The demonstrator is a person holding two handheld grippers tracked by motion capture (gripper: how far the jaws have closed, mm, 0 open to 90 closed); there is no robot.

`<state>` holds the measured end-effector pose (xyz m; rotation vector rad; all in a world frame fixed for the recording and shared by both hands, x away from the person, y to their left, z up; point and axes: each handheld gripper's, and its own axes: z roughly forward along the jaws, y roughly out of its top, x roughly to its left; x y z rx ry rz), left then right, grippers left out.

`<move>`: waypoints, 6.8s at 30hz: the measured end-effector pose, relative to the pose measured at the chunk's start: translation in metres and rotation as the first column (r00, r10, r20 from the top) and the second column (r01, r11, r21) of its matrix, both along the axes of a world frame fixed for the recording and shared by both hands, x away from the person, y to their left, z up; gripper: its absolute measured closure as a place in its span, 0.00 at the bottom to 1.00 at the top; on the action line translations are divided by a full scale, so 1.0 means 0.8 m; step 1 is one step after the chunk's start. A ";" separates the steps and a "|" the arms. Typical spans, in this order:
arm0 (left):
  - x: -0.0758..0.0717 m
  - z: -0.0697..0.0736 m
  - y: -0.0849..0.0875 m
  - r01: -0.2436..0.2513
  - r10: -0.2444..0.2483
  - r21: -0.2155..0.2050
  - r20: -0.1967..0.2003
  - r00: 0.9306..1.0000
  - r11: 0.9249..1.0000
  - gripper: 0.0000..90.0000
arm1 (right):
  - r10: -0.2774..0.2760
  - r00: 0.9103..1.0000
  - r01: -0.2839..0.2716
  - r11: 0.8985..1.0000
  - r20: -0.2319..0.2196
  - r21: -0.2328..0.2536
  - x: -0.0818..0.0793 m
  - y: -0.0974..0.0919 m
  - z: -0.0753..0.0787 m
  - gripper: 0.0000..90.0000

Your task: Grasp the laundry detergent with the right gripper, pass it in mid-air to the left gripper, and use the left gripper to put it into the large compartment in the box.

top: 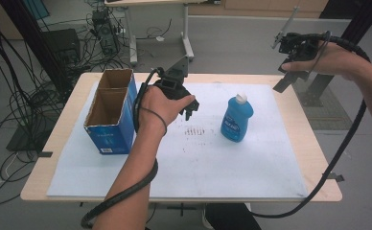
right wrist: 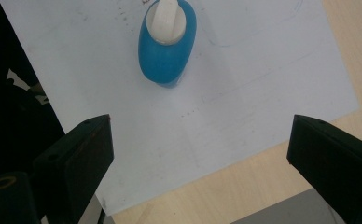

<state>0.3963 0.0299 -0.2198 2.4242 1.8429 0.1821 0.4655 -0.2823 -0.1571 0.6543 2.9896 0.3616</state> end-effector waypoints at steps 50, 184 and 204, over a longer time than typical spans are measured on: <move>-0.014 0.001 -0.001 0.023 -0.023 0.010 0.018 1.000 1.000 0.07 | -0.038 0.999 0.038 0.999 -0.007 0.012 -0.030 -0.020 -0.062 0.05; -0.010 -0.015 -0.007 0.041 -0.041 0.020 0.007 0.999 0.999 0.07 | -0.379 0.873 0.107 0.763 0.307 0.638 -0.059 0.044 -0.292 0.02; -0.012 -0.014 -0.007 0.045 -0.045 0.019 0.012 0.999 0.999 0.07 | -0.387 0.870 0.114 0.762 0.307 0.638 -0.059 0.042 -0.292 0.01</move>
